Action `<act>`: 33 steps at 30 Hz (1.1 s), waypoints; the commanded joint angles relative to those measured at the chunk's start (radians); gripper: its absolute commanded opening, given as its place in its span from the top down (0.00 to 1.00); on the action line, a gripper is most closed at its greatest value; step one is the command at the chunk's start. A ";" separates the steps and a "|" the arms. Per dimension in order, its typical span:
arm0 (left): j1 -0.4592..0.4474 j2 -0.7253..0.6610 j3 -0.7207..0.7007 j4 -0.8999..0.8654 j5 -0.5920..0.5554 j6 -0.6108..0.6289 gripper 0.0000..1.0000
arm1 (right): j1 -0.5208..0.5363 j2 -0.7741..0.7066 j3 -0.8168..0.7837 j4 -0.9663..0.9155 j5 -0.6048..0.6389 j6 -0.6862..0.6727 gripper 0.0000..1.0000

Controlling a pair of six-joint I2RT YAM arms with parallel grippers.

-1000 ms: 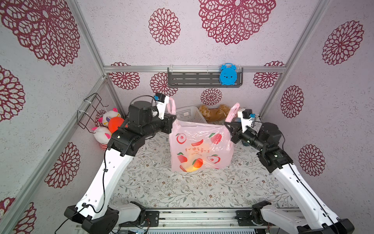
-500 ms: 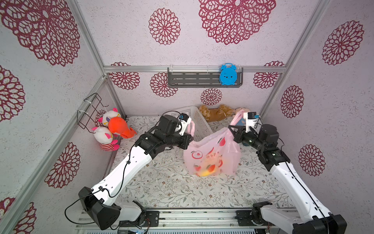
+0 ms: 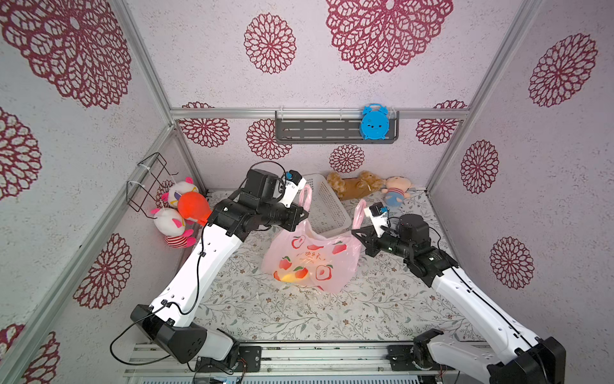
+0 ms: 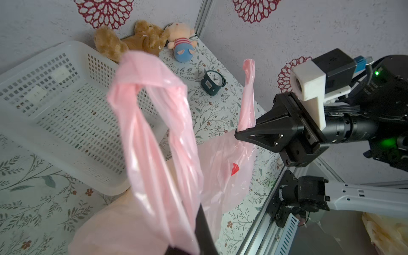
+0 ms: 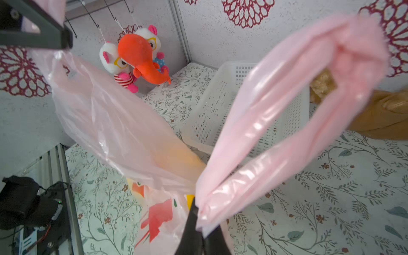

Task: Place the banana into a plastic bag & tie a knot
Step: Adjust the plastic bag at the center of the board, then cross the plastic bag at the center of the board.

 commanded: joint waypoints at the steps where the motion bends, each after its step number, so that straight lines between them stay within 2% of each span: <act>1: -0.002 0.089 -0.011 -0.149 0.053 0.121 1.00 | 0.004 -0.057 -0.028 -0.004 -0.027 -0.210 1.00; 4: -0.019 0.143 -0.033 -0.184 0.105 0.192 1.00 | 0.008 -0.070 -0.058 0.010 -0.096 -0.306 1.00; 9: -0.050 0.240 -0.021 -0.305 0.160 0.297 1.00 | 0.041 0.001 -0.013 -0.074 -0.136 -0.410 1.00; 15: -0.050 0.272 -0.047 -0.332 0.235 0.365 1.00 | 0.182 0.080 0.018 -0.131 -0.123 -0.517 1.00; 19: -0.048 0.274 -0.063 -0.337 0.309 0.401 1.00 | 0.235 0.148 0.025 -0.167 -0.092 -0.544 1.00; 27: -0.038 0.263 -0.130 -0.260 0.349 0.373 0.63 | 0.235 0.184 0.025 -0.135 -0.102 -0.539 1.00; 31: -0.037 0.236 -0.177 -0.199 0.333 0.339 0.51 | 0.237 0.189 0.033 -0.123 -0.121 -0.536 1.00; 33: -0.037 0.219 -0.186 -0.184 0.336 0.330 0.49 | 0.238 0.198 0.041 -0.122 -0.130 -0.537 1.00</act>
